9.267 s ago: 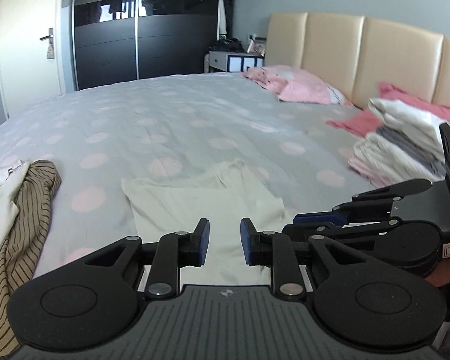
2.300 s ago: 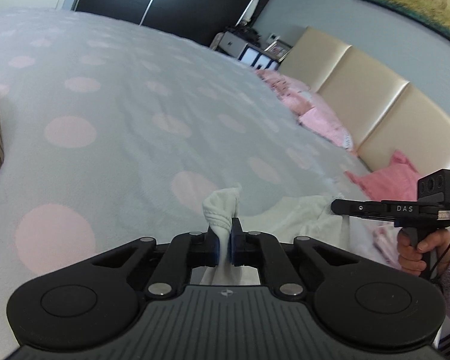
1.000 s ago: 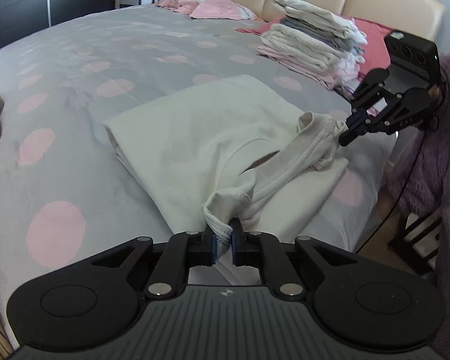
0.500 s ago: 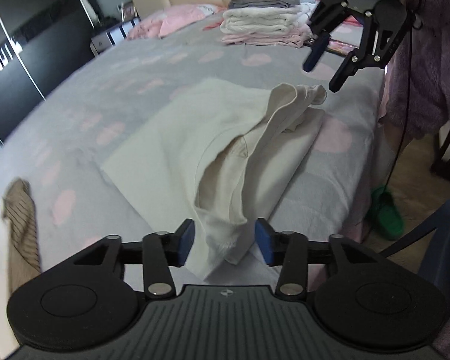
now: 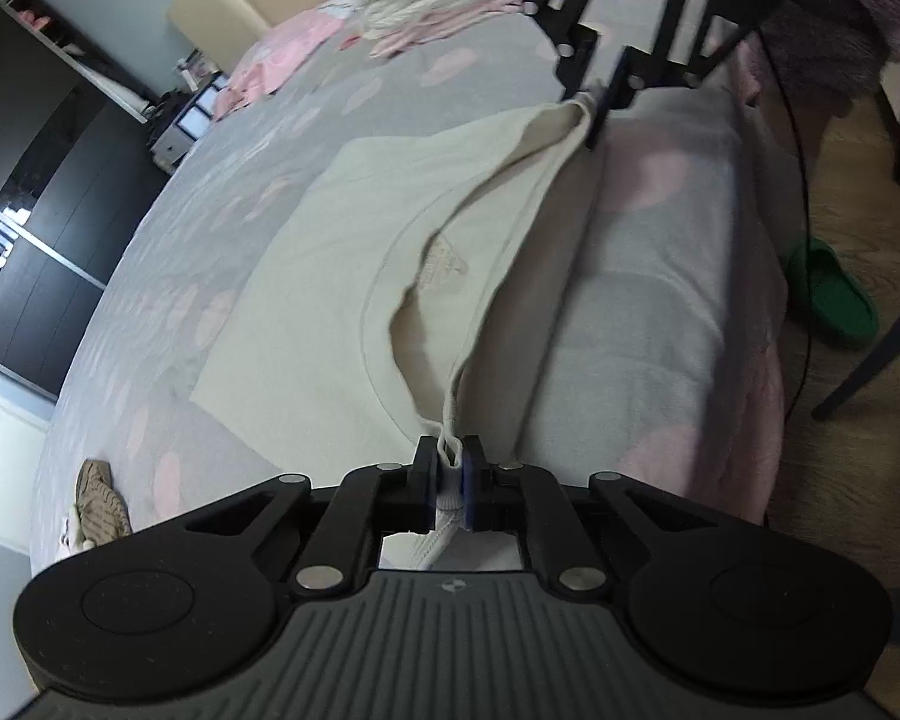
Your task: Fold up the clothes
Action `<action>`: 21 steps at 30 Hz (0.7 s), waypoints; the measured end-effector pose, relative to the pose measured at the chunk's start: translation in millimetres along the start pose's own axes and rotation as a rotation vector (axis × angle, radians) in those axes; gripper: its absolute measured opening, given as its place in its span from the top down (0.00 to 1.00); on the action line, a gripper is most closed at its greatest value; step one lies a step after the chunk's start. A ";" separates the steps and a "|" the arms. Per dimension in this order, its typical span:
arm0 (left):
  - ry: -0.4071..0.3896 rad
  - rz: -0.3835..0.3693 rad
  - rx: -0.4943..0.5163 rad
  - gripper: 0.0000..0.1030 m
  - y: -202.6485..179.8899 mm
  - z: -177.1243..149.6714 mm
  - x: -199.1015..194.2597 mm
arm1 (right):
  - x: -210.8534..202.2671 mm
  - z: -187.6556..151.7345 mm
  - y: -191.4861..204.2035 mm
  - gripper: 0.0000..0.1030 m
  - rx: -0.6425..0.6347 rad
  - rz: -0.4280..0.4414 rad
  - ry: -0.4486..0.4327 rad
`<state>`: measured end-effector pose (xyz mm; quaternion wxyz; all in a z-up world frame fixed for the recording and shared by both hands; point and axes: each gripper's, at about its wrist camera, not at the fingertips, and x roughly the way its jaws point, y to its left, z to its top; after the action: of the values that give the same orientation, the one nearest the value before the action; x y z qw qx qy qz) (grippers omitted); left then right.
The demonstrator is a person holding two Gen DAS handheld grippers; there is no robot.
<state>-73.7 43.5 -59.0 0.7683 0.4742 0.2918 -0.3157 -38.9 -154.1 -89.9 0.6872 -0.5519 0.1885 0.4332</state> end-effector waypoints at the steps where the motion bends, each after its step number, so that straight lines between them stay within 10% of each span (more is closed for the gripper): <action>1: 0.011 -0.003 0.017 0.95 -3.2 0.3 2.7 | 1.8 -0.4 2.7 0.87 -0.027 -0.001 0.009; 10: 0.045 -0.118 -0.100 0.83 6.1 -4.2 5.0 | -3.9 -1.3 9.4 0.75 -0.021 0.059 0.053; 21: -0.089 -0.202 -0.441 0.79 46.9 0.9 -30.0 | -44.9 -11.8 -40.0 0.60 0.442 0.104 -0.057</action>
<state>-56.7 65.4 -10.6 0.8298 0.2491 0.3656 -0.3401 -29.0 -182.9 -36.8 0.7733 -0.3648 0.2874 0.4317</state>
